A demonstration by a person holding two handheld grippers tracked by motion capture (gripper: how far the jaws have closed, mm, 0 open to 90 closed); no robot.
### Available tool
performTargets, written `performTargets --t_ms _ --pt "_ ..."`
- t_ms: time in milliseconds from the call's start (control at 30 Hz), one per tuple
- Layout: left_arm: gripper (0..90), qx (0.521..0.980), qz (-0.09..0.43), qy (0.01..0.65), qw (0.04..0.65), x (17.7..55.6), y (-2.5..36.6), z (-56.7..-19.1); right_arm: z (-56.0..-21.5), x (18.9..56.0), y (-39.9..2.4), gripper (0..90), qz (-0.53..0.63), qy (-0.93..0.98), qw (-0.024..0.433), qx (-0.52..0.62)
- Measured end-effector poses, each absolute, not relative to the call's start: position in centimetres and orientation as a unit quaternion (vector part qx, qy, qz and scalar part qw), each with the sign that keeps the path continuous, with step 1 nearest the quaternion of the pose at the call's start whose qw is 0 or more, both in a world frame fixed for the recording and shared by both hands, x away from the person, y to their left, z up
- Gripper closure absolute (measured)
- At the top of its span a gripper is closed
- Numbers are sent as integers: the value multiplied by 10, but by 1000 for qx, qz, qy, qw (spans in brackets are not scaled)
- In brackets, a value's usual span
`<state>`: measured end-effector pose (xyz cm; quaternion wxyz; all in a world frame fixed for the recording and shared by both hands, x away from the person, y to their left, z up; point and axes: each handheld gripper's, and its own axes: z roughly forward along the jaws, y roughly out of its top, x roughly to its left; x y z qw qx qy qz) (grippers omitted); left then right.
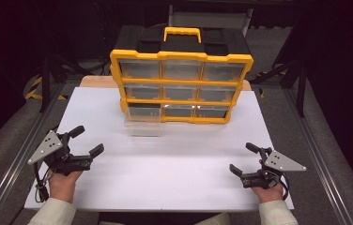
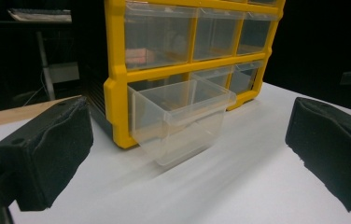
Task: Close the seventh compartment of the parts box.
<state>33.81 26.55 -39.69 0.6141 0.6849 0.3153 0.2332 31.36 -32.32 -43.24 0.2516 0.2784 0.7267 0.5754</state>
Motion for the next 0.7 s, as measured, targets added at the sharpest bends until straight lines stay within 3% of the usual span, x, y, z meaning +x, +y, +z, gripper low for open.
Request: performTargets --t_ms 700 --pt "47 713 173 273 623 382 210 -383 -433 313 -325 6 584 724 243 276"
